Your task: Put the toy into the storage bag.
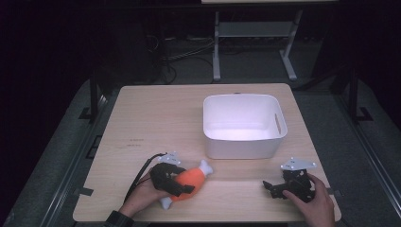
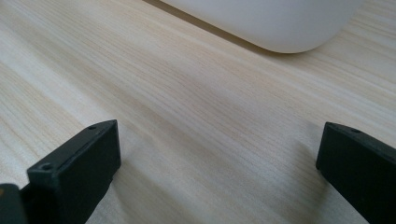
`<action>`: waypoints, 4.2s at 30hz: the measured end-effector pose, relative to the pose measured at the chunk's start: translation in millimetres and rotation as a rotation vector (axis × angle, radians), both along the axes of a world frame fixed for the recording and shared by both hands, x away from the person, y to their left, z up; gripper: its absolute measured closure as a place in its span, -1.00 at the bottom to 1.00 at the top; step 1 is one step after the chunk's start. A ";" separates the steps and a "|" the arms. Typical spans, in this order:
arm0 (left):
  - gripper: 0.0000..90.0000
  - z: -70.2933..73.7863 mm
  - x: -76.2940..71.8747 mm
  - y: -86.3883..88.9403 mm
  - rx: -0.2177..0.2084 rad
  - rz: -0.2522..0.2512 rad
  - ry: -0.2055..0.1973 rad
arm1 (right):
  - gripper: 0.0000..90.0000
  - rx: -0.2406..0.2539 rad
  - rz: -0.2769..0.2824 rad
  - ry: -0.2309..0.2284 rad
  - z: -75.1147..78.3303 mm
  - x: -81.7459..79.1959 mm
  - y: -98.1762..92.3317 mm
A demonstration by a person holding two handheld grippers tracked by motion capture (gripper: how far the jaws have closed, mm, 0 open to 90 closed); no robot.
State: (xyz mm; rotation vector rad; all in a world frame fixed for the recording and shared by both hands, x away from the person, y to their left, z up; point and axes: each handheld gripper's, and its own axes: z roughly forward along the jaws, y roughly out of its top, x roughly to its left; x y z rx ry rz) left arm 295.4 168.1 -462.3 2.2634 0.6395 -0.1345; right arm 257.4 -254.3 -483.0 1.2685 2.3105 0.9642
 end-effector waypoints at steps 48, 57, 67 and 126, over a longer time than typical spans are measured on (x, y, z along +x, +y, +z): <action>-0.20 21.0 -0.4 -4.0 0.006 -0.145 -0.033 | -1.00 0.000 0.000 0.000 0.0 0.1 0.0; -0.20 28.9 3.5 -6.1 0.005 -0.195 -0.042 | -1.00 0.000 -0.001 0.001 0.1 0.0 0.0; -0.20 40.6 8.7 -8.3 0.001 -0.224 -0.054 | -1.00 0.000 -0.001 0.001 0.0 0.0 0.0; -0.20 132.4 39.3 -57.2 -0.038 -0.436 -0.131 | -1.00 0.000 0.000 -0.001 0.1 -0.1 0.0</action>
